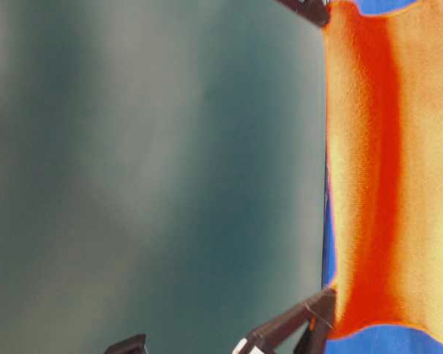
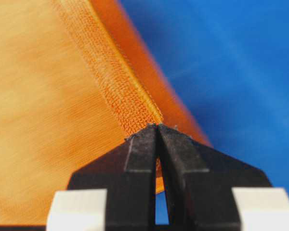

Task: Fold the orange towel.
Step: 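Grasp far corners and fold the far half toward the near edge, then release the folded edge and lift both grippers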

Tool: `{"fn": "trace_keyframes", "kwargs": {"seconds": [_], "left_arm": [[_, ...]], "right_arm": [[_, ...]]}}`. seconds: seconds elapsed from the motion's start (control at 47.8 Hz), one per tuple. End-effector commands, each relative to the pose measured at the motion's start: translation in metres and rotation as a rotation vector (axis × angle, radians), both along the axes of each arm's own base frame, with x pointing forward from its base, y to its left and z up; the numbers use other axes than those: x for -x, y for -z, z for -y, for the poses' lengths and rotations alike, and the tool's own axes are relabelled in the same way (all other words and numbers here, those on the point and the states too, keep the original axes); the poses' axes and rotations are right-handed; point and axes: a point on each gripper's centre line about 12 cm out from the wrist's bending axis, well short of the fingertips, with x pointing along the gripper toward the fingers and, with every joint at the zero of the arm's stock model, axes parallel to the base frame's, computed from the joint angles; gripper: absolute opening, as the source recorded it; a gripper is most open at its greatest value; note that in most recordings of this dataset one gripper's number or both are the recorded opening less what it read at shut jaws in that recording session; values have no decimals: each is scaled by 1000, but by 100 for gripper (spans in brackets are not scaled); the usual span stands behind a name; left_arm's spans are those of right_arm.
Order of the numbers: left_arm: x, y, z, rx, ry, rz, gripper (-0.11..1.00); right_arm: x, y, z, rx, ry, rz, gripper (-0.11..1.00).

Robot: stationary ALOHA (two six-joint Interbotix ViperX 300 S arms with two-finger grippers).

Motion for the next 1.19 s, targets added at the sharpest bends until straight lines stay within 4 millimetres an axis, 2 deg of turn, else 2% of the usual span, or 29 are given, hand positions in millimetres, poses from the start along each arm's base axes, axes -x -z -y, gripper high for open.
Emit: {"fn": "trace_keyframes", "kwargs": {"seconds": [0.0, 0.251, 0.46, 0.712, 0.795, 0.879, 0.921, 0.984, 1.046, 1.109, 1.172], "left_arm": [[-3, -7, 19, 19, 46, 26, 1], [-4, -3, 52, 90, 103, 18, 1], [-8, 15, 55, 93, 108, -4, 1], [-11, 31, 55, 97, 107, -19, 2], [-12, 30, 58, 100, 114, -15, 9], [-13, 29, 63, 102, 127, -12, 27], [-13, 27, 66, 105, 135, -6, 38], [-14, 21, 72, 103, 155, 7, 56], [-14, 11, 78, 100, 177, 24, 70], [-11, -1, 82, 87, 201, 42, 74], [-8, -12, 83, 83, 207, 59, 72]], "right_arm": [[-1, -4, -16, -24, -42, 8, 1], [-7, 6, -52, -105, -124, -49, 1], [-14, 20, -55, -121, -128, -95, 1], [-24, 23, -58, -122, -141, -91, 1], [-25, 22, -61, -124, -148, -85, 2], [-25, 22, -64, -130, -153, -85, 3], [-25, 22, -65, -133, -154, -84, 9], [-25, 20, -66, -133, -159, -82, 30], [-24, 16, -68, -131, -168, -78, 48], [-22, 11, -69, -128, -172, -74, 63], [-20, 5, -69, -118, -179, -63, 64]]}}
